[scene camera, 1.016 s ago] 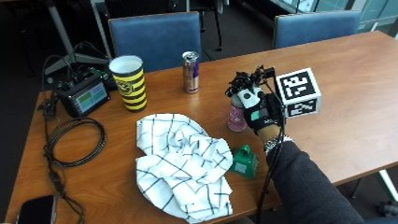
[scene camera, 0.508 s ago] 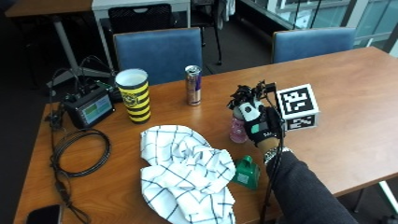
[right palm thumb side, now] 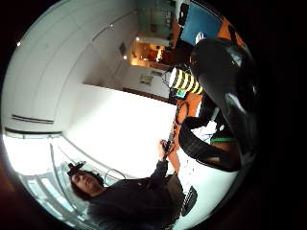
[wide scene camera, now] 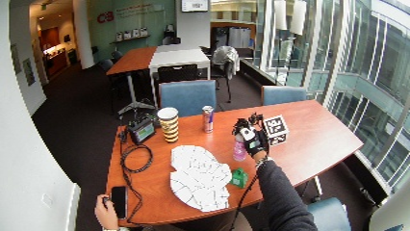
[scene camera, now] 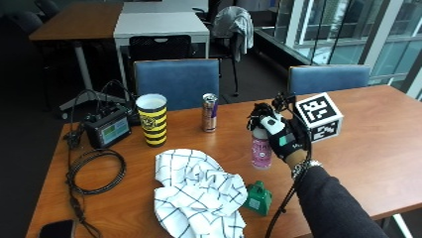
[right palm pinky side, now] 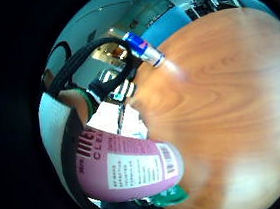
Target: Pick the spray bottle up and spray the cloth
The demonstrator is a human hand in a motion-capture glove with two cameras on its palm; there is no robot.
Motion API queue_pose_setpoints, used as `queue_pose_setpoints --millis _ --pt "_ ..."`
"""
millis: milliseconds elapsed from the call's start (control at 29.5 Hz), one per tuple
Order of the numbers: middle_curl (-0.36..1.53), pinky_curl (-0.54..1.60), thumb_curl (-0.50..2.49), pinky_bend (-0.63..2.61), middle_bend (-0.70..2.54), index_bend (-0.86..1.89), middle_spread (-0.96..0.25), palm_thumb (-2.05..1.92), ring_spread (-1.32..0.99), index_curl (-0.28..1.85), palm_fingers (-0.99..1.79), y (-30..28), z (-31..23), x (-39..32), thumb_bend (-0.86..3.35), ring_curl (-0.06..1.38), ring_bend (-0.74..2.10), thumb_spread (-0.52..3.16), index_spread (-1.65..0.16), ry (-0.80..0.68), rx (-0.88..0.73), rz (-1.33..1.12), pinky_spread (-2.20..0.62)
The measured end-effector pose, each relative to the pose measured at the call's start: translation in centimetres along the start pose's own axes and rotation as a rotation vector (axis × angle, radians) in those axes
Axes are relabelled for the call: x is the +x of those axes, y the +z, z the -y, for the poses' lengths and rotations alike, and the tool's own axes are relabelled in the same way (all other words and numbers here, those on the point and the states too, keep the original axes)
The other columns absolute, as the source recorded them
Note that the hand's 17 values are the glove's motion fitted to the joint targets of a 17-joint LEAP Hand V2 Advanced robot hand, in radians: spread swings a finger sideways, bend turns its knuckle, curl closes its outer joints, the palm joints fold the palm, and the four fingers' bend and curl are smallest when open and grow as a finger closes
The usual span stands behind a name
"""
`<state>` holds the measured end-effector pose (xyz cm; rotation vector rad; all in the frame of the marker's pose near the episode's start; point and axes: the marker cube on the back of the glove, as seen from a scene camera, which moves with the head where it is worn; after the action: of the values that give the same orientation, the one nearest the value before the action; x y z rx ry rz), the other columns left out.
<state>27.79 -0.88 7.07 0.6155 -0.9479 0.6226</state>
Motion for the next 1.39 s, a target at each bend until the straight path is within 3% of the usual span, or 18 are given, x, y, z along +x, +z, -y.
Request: queue_pose_setpoints --millis 305,440,609,1016,1388 --pt "0.55 0.36 0.65 0.24 0.51 0.24 -0.22 0.91 -0.19 0.57 1.28 -2.5 -1.9 -9.8 -0.03 0.46 0.48 0.98 -0.3 -0.146 -0.34 -0.301 -0.1" --pt "0.55 0.36 0.68 0.23 0.52 0.26 -0.23 0.91 -0.19 0.58 1.28 -1.6 -2.2 -12.4 -0.03 0.47 0.5 0.9 -0.3 -0.157 -0.512 -0.43 -0.09" --pt "0.56 0.4 0.71 0.39 0.5 0.24 -0.23 0.91 -0.2 0.6 1.36 0.3 -1.9 -14.0 -0.03 0.48 0.51 0.8 -0.3 -0.177 -0.616 -0.586 -0.21" --pt "0.58 0.43 0.77 0.46 0.53 0.31 -0.23 0.9 -0.21 0.63 1.36 3.9 -2.4 -12.6 -0.03 0.49 0.56 0.63 -0.31 -0.024 -0.875 -1.011 -0.27" --pt "0.6 0.43 0.8 0.48 0.55 0.34 -0.23 0.89 -0.21 0.65 1.34 7.8 -4.9 -7.8 -0.02 0.5 0.59 0.56 -0.31 0.092 -1.085 -1.172 -0.29"
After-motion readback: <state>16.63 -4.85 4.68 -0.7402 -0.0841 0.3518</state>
